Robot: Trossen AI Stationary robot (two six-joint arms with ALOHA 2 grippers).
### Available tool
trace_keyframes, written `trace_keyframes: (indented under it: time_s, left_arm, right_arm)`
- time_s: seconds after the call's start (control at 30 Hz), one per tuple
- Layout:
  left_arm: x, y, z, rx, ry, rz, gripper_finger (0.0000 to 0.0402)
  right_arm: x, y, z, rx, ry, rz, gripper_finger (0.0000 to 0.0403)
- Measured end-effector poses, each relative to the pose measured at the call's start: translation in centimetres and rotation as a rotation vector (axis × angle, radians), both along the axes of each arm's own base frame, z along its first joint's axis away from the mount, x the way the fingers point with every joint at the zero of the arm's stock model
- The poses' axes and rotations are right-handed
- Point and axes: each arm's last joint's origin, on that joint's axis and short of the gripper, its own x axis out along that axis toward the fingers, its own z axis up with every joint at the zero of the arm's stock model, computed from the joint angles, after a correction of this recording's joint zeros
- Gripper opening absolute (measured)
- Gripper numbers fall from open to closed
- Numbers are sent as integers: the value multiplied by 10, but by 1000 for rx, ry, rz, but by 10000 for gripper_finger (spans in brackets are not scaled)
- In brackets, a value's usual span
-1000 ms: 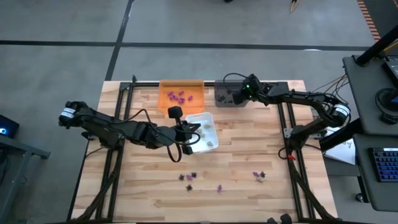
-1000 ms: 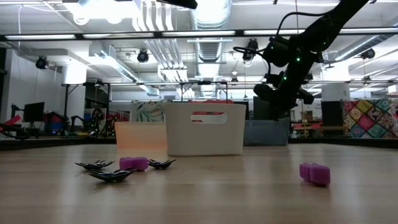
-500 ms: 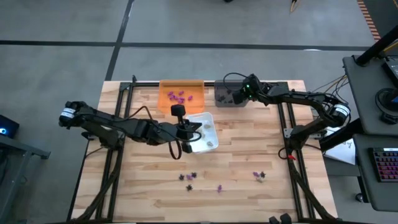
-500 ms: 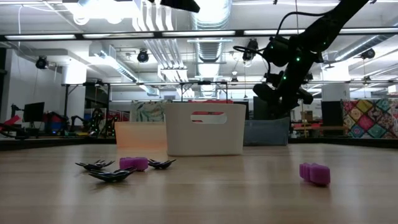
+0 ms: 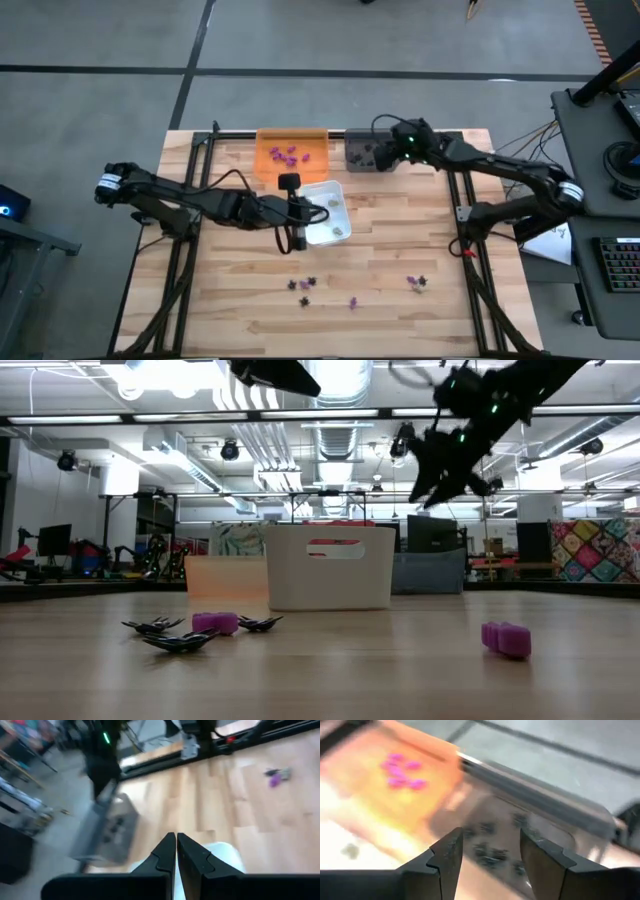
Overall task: Sort Halloween decoration
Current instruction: Put the black spider toy into the black bin
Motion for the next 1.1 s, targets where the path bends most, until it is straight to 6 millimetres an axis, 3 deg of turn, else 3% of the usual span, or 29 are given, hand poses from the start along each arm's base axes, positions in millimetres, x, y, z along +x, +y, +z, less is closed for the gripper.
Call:
trace_keyframes:
  time_s: [0.2,0.4,0.73,1.1]
  left_arm:
    - [-3,-12,-4,-240,1,-15,0]
    - [-12,-35,-10,-369,52,-40,0]
    - [-41,-61,-32,-629,334,78,0]
    - [-53,-85,-33,-635,377,23,0]
  right_arm:
    - [-3,60,35,-124,-74,258,183]
    - [-9,122,42,-163,-138,536,183]
    - [-6,196,23,-131,-238,863,183]
    - [2,242,-18,-87,-192,1038,183]
